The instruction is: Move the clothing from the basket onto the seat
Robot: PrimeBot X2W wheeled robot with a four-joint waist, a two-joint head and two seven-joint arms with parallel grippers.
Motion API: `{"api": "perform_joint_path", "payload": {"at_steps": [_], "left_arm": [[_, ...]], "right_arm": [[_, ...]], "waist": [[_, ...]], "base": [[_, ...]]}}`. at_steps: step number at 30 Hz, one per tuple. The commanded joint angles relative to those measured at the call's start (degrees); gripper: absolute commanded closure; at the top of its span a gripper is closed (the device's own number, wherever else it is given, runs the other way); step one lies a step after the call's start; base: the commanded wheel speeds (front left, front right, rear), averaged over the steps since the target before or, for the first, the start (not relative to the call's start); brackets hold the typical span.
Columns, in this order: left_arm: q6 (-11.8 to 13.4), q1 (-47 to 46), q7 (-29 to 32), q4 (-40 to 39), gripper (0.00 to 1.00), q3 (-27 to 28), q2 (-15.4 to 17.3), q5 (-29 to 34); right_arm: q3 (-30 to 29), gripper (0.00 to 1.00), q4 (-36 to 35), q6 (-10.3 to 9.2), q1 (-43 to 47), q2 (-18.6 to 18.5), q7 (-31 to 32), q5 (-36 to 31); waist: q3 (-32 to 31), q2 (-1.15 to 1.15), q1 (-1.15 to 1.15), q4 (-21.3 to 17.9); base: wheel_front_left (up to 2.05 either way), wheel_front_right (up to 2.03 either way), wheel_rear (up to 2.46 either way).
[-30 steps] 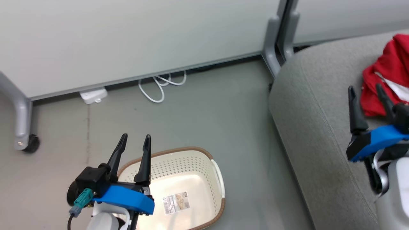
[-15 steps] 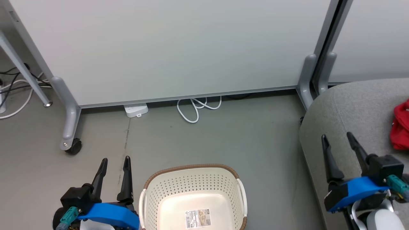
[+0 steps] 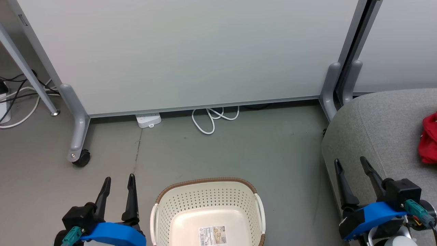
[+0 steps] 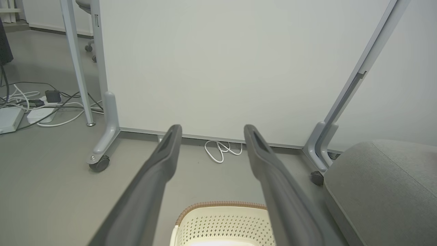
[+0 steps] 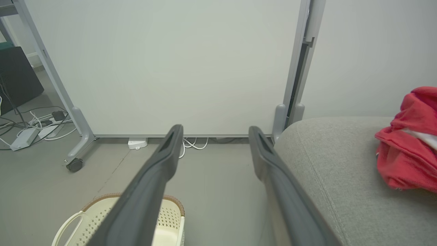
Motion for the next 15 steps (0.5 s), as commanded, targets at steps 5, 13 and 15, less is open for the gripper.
{"api": "perform_joint_path", "payload": {"at_steps": [5,13,15], "left_arm": [[-0.1,0.5,-0.1,0.2,0.00,0.1,-0.4,0.5],[0.0,1.2,0.3,2.0,1.00,0.0,-0.9,-0.4],[0.0,2.2,0.4,3.0,1.00,-0.1,-1.2,-0.1]], "right_arm": [[0.3,0.00,0.1,0.01,0.6,0.1,-0.3,1.0],[0.5,1.00,2.3,0.00,0.8,0.2,0.3,1.5],[0.6,1.00,3.3,0.00,1.6,0.4,0.3,1.3]], "waist": [[0.0,0.00,0.00,-0.1],[0.0,0.00,0.01,-0.1],[0.0,0.00,0.01,-0.1]], "base": [[0.00,0.00,0.00],[0.00,0.00,0.00],[0.00,0.00,0.00]]}}
